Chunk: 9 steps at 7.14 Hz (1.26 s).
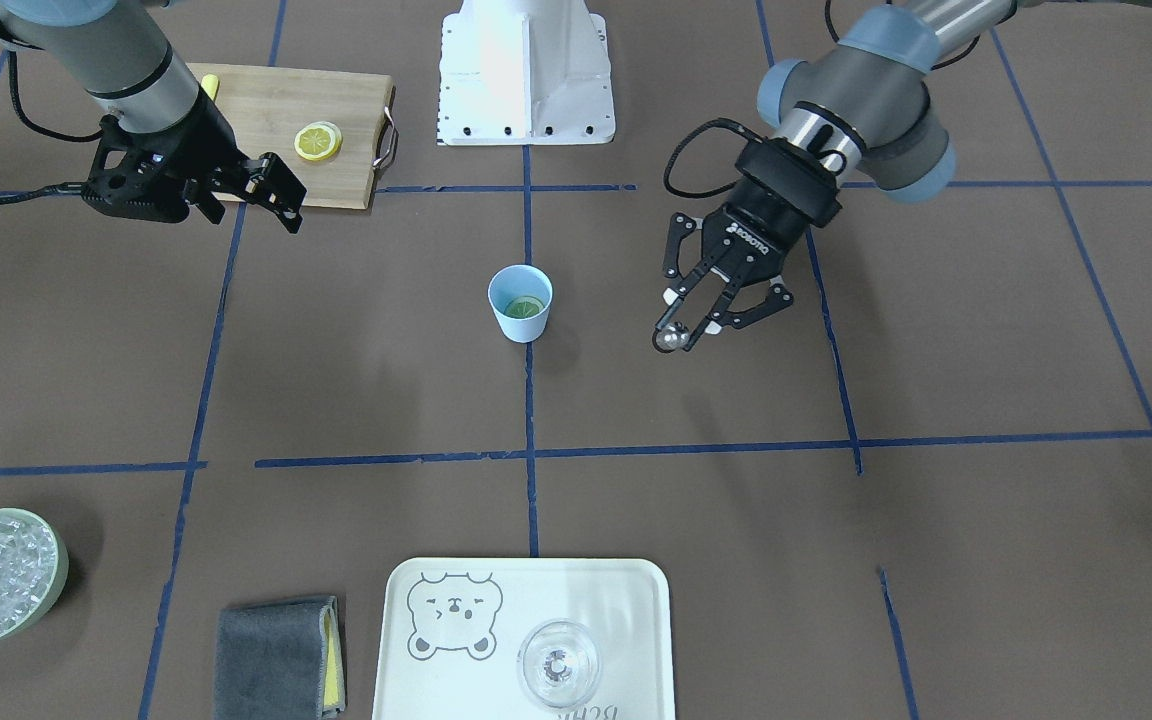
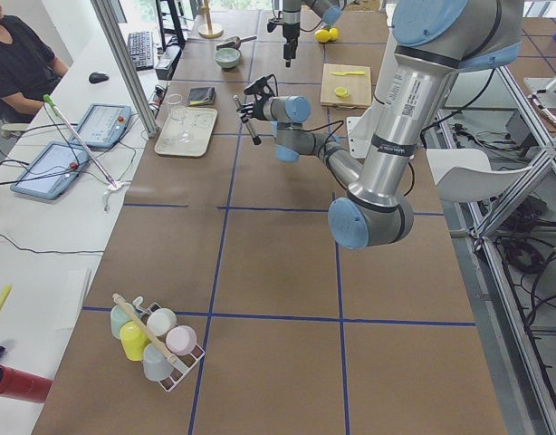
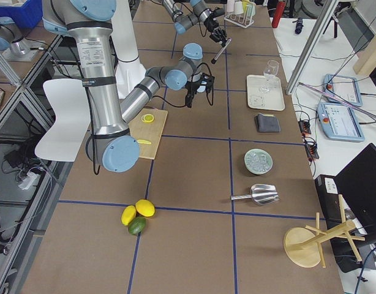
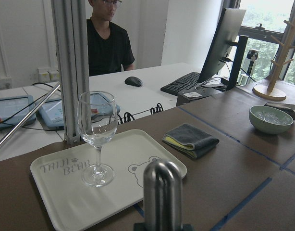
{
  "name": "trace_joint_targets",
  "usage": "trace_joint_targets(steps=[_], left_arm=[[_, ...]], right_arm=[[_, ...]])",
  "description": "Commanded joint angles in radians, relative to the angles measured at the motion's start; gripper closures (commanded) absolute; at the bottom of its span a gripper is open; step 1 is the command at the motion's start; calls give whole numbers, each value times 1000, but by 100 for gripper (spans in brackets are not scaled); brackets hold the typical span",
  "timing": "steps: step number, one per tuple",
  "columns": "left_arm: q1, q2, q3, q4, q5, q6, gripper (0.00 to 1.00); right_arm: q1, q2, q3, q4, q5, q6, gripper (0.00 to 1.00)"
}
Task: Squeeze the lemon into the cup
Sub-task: 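Lift the muddler out of the cup and carry it back toward its spot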
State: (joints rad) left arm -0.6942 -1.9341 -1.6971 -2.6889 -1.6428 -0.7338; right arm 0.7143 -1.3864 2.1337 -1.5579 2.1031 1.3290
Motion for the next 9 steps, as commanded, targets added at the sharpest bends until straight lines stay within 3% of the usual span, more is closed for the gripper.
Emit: trace_joint_targets(steps=[1,3,4,7,8,9], left_arm=[[-161,108,-9,62,-310,-50,100],[-295,216,-32,260,-513,-41,100],[-320,255,-21,292,-544,-39,100],[-311,283,-10,689,-562,44,100],[-309,287,25,786,-554,208,100],[-306,270,65,800,-552,227,100]], right_arm=[[-1,1,0,1,0,16,0],[0,0,0,1,0,21,0],[1,0,0,1,0,21,0],[1,-2,-11,-1,0,21,0],[1,-2,-11,-1,0,21,0],[1,-3,-9,-1,0,21,0]])
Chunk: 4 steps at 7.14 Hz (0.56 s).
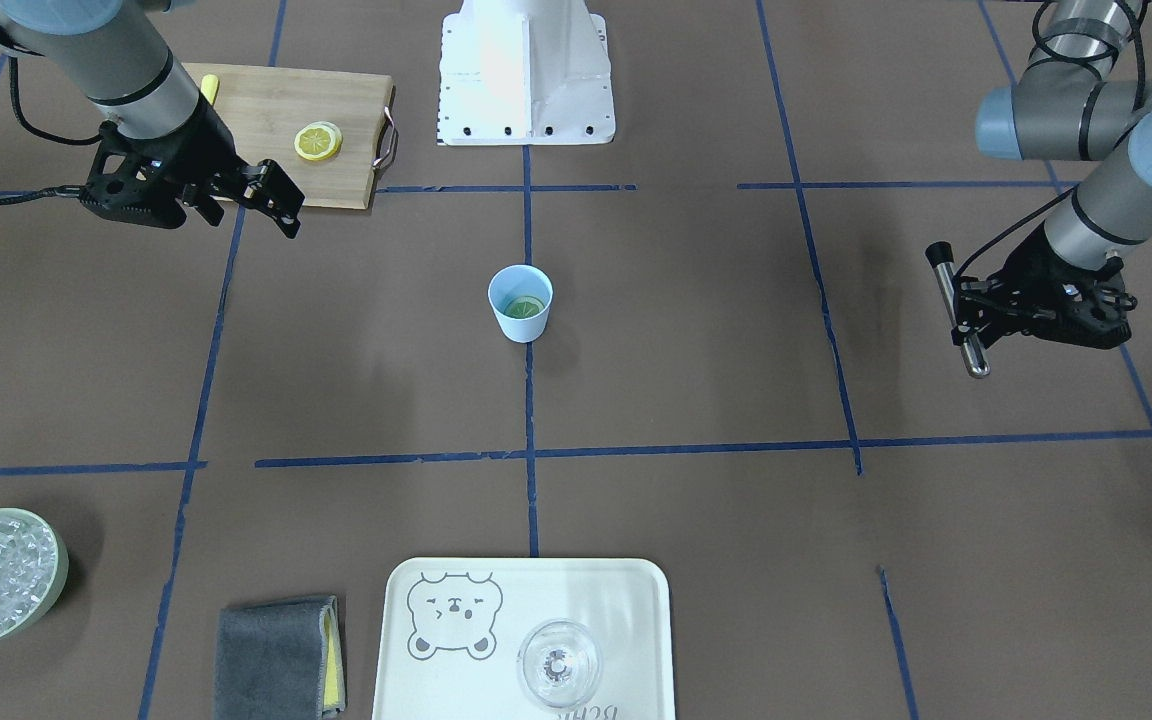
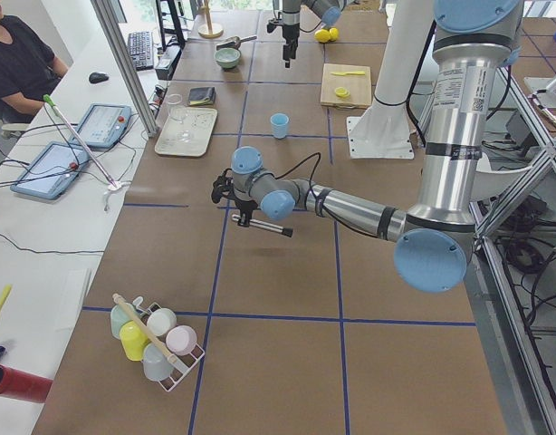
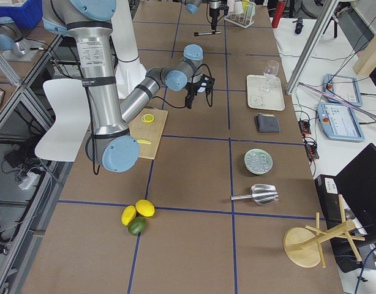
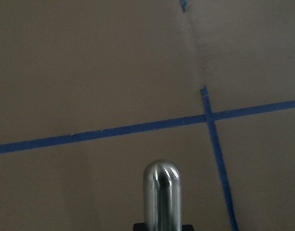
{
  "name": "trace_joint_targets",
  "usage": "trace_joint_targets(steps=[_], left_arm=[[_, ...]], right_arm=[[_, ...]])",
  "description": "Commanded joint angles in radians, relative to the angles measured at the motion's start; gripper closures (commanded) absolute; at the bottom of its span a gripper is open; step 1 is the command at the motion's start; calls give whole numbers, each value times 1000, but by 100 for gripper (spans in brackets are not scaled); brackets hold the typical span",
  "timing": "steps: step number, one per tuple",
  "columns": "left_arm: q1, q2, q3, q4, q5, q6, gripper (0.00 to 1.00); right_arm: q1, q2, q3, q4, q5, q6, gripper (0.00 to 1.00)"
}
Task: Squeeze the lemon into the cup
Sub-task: 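Lower the muddler onto the table and open the left gripper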
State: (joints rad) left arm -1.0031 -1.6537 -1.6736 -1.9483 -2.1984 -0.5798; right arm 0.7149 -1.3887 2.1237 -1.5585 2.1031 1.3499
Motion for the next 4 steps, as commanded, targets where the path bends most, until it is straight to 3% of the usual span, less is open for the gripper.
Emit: trace_joint_targets(steps=[1,4], left_arm=[[3,-35,67,63,-1,74,100],[3,-47,113,75,-7,66,100]], right_arm=[[0,-1,2,0,0,0,0],[-2,0,2,0,0,0,0]])
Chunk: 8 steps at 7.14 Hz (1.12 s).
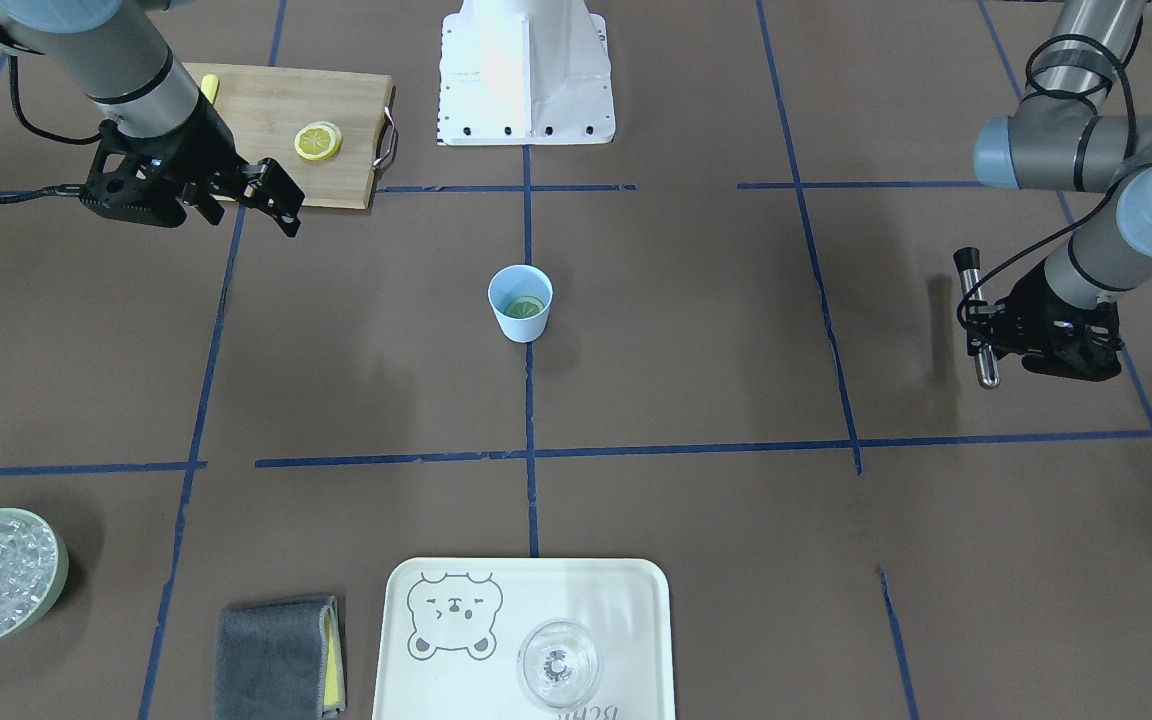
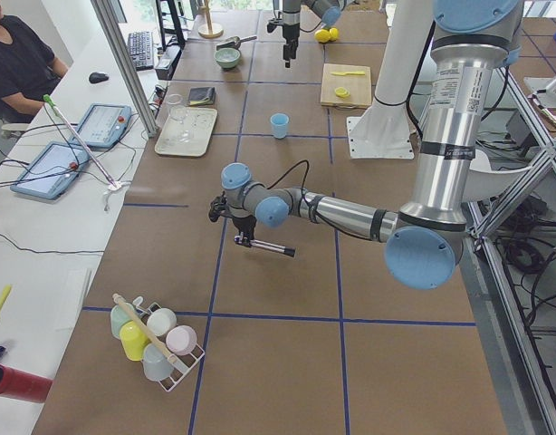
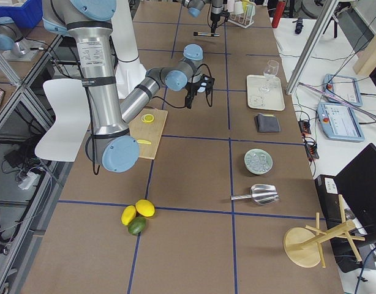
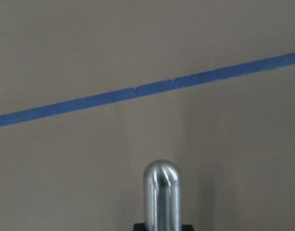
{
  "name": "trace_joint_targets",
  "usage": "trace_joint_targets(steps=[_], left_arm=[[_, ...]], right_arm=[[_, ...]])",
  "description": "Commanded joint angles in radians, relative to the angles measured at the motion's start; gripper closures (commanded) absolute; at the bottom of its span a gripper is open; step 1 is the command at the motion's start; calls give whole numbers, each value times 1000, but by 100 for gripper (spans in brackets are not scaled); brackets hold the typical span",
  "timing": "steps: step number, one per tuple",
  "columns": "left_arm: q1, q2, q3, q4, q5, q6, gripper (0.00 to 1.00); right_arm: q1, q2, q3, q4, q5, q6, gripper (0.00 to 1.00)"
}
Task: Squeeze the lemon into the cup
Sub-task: 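Lower the muddler onto the table and open the left gripper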
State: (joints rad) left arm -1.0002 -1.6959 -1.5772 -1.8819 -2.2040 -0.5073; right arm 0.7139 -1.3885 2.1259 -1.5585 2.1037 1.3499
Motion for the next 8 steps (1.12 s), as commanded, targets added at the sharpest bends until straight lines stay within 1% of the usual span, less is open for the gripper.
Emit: trace_joint_targets(steps=[1,4,6,8], left_arm=[[0,-4,14,26,-2,-46,100],[2,-16,25,23,-19,-132,100],[3,-21,55,15,-17,-129,100],[11,-33,63,17,-17,-123,100]], right_arm=[[-2,0,3,0,1,15,0],[-4,2,20,2,1,41,0],[-4,3,22,2,1,49,0],[-10,2,28,2,1,55,0]])
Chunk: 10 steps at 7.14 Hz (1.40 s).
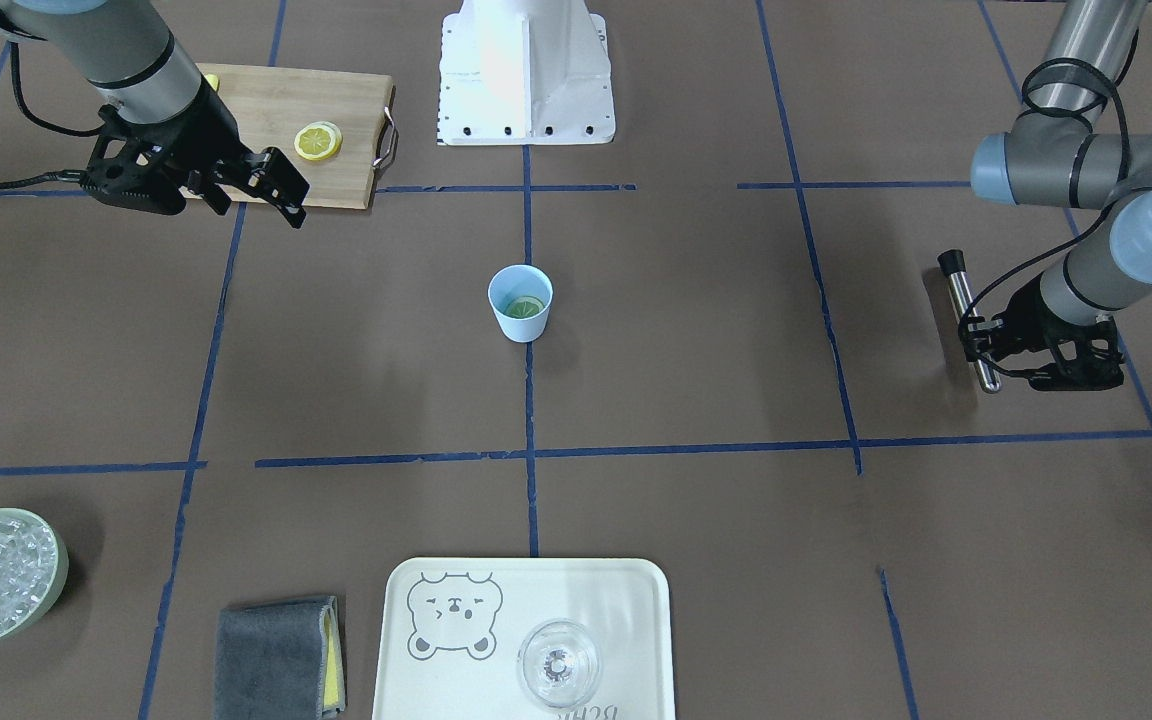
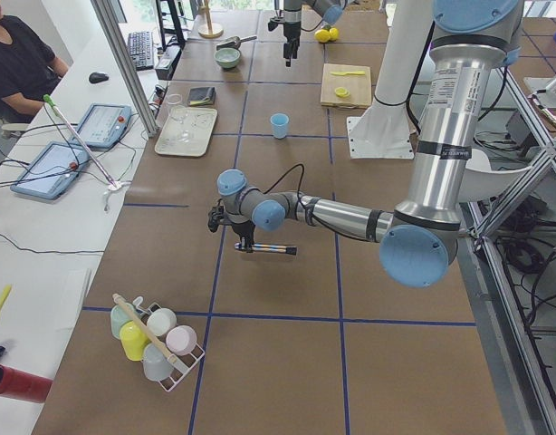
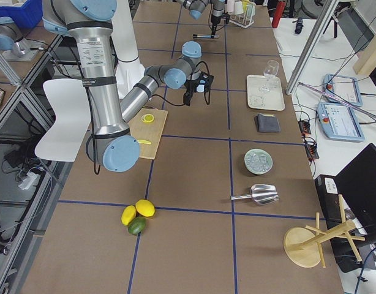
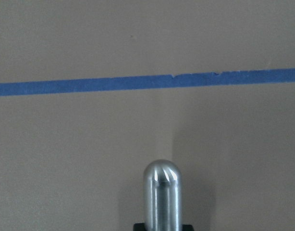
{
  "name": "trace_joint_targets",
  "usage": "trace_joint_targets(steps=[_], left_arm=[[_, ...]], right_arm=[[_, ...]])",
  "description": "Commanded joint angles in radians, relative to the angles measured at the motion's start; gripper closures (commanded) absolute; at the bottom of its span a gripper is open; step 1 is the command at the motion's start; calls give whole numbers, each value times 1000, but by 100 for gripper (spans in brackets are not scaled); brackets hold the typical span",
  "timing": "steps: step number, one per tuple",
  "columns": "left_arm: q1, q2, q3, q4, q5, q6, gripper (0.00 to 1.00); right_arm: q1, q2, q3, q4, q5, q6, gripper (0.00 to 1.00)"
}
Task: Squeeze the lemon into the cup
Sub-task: 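Lower the muddler onto the table and open the left gripper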
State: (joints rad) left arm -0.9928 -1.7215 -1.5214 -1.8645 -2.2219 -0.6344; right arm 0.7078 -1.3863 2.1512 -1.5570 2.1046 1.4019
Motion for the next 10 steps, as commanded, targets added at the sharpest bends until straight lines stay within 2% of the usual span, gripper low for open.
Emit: trace_joint_targets(steps=[1,3,4,5,7,8,10], left_arm=[[12,-9,20,-5,1,7,100],[25,-9,18,-7,1,9,100],[25,-9,17,-7,1,9,42],[25,-9,14,-7,2,10,0],[25,-6,0,-5,1,10,0],[22,6,-44,-5,1,12,0],[-100,22,-126,16,-8,175,0]], right_arm=[[-5,0,1,0,0,3,0],[-5,0,-1,0,0,3,0],[-7,1,1,0,0,3,0],[-8,1,1,0,0,3,0],[-8,1,-1,0,0,3,0],[-8,0,3,0,0,2,0],[-2,-31,4,0,-3,-15,0]])
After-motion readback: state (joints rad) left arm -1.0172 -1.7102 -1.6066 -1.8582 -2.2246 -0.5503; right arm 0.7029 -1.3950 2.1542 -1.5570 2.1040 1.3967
